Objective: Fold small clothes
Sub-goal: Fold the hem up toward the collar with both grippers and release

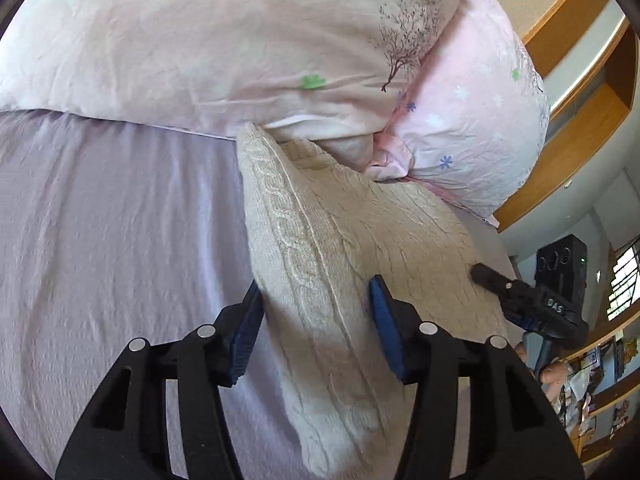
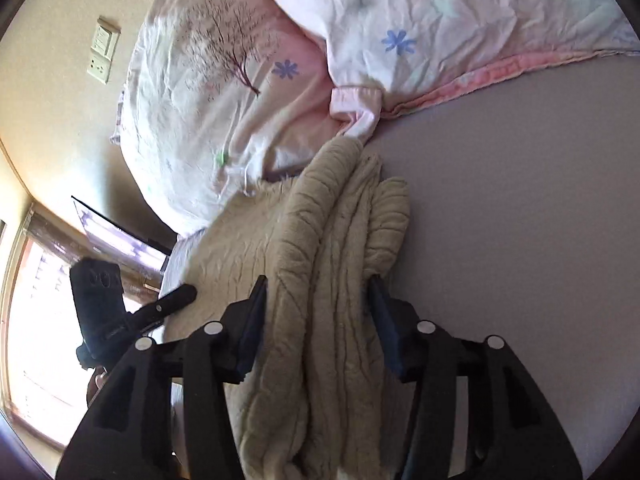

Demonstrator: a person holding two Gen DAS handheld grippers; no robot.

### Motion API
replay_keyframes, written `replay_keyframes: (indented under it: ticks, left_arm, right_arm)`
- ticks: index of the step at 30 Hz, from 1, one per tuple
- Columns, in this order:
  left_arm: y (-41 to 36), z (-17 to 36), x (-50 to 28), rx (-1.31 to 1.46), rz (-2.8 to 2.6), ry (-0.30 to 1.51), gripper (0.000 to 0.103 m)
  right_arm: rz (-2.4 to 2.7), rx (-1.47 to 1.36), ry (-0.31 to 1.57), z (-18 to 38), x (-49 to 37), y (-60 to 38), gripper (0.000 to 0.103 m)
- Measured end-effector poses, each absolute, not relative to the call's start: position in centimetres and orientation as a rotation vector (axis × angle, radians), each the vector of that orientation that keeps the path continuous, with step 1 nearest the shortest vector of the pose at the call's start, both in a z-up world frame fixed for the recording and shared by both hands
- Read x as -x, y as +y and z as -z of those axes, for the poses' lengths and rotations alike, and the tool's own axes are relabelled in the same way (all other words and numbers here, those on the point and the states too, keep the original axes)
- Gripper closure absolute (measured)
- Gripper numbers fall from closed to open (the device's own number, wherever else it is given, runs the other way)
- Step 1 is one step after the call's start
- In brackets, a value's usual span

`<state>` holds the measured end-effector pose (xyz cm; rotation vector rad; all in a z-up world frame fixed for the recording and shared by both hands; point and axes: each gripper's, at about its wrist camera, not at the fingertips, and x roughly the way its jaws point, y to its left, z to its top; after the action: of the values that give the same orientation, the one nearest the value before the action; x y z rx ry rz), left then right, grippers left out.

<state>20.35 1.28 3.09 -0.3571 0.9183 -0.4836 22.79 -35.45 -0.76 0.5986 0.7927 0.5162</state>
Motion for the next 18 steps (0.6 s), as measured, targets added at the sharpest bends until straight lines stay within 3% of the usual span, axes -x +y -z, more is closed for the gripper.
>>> replay_keyframes:
  ticks: [1,3,5,7,10,12,13,14,16,17,18]
  left_arm:
    - [1.7,-3.8,-19.3,0.331,0.477,0.870,0.047]
    - [2.4,-5.1,-16.5,0.261,0.433,0.772,0.025]
    - [2.8,-5.7,-14.0,0.214,0.413,0.719,0.022]
    - [2.5,-5.6,-12.1,0.188,0.406,0.725,0.020]
    - [1.8,-4.5,-10.0,0.172,0.397,0.765,0.014]
    - [1.4,-3.6,-8.8,0.152,0.362,0.786,0.002]
    - [1.2,-3.2,-8.3,0.143,0.338,0.790,0.001]
    - [0.8,-2.8,-8.0,0.129,0.324,0.796,0.001]
    - [0.0,-2.0,-7.7,0.090,0.296,0.817,0.001]
    - [-0.3,-1.8,-7.5,0.067,0.275,0.830,0.001]
    - [-0.7,-1.5,-7.6,0.044,0.257,0.843,0.001]
  right_arm:
    - [-0.522,-0.589,0.746,-0.1,-21.1,-35.7,0.052]
    - [-0.526,-0.560,0.717,-0.8,-18.3,-35.5,0.052]
    - [-0.521,-0.514,0.759,-0.4,-16.8,-34.6,0.054]
    - [-0.482,-0.441,0.812,1.0,-16.5,-33.1,0.092]
    - [-0.375,-0.501,0.818,2.4,-15.4,-33.9,0.092]
    - [-0.359,-0.548,0.804,2.8,-14.3,-34.4,0.092]
    - [-0.359,-0.535,0.782,2.6,-13.8,-34.1,0.091]
    - [-0.363,-0.510,0.757,2.2,-13.1,-33.8,0.088]
    - [-0.340,-0.442,0.724,1.5,-12.0,-33.2,0.071]
    - [-0.332,-0.417,0.711,1.0,-11.2,-33.1,0.034]
    - [-0.334,-0.402,0.689,0.7,-10.5,-33.0,0.009]
